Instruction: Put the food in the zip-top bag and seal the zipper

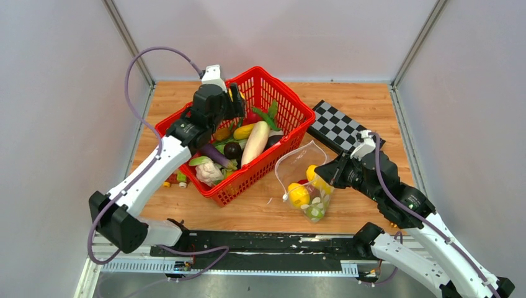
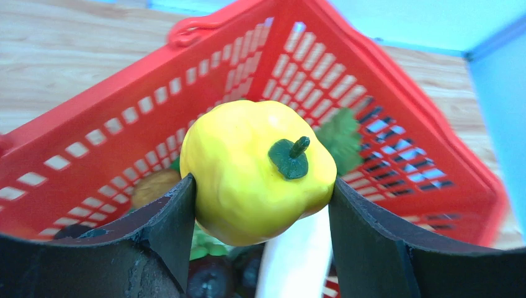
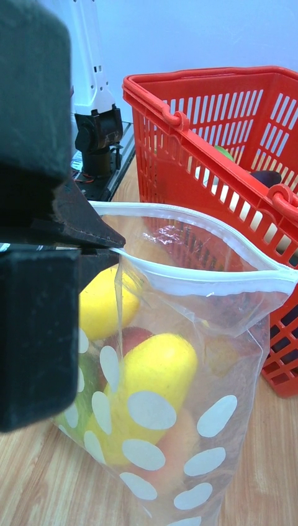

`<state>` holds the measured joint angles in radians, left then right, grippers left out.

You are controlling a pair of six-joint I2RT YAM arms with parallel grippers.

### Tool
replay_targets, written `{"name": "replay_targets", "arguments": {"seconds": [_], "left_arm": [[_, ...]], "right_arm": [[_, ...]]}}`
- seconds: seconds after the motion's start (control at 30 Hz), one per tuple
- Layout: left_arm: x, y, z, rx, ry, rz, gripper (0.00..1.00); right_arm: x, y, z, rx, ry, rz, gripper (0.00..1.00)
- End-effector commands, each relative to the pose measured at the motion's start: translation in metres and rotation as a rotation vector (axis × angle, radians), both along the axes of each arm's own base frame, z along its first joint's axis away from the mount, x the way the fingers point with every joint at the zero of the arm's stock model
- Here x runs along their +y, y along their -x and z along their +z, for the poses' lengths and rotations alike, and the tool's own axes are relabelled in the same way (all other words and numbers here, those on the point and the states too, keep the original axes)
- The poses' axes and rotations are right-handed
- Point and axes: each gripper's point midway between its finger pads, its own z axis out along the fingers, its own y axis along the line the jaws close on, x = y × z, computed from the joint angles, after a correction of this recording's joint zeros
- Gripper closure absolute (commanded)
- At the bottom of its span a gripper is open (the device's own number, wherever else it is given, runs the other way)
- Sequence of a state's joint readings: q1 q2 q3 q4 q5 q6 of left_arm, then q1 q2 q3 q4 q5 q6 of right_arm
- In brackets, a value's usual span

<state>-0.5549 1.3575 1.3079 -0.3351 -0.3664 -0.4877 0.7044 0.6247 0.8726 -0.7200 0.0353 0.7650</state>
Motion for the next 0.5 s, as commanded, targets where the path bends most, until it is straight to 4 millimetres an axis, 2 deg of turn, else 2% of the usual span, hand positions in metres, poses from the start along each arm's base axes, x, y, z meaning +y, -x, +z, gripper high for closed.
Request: {"name": "replay_targets", "arguments": {"seconds": [0.0,0.23,0.47], "left_arm": [[-0.031,0.024,0.039,-0.075,0.092,-0.233,0.59],[-0.071,0.077,0.07,-0.125,0.227,-0.577,0.58],[-0.101,0.125,0.079,-0.117,0.379,-0.857,0.57]], "right_arm": [[0.007,-0.003,0.022,-0.058,-0.063,0.013,0.99],[0.005,-0.002,0.022,-0.06,-0.068,0.007,0.99],[0.009,-0.003,0.024,-0.061,-0.077,0.018,0.99]]}}
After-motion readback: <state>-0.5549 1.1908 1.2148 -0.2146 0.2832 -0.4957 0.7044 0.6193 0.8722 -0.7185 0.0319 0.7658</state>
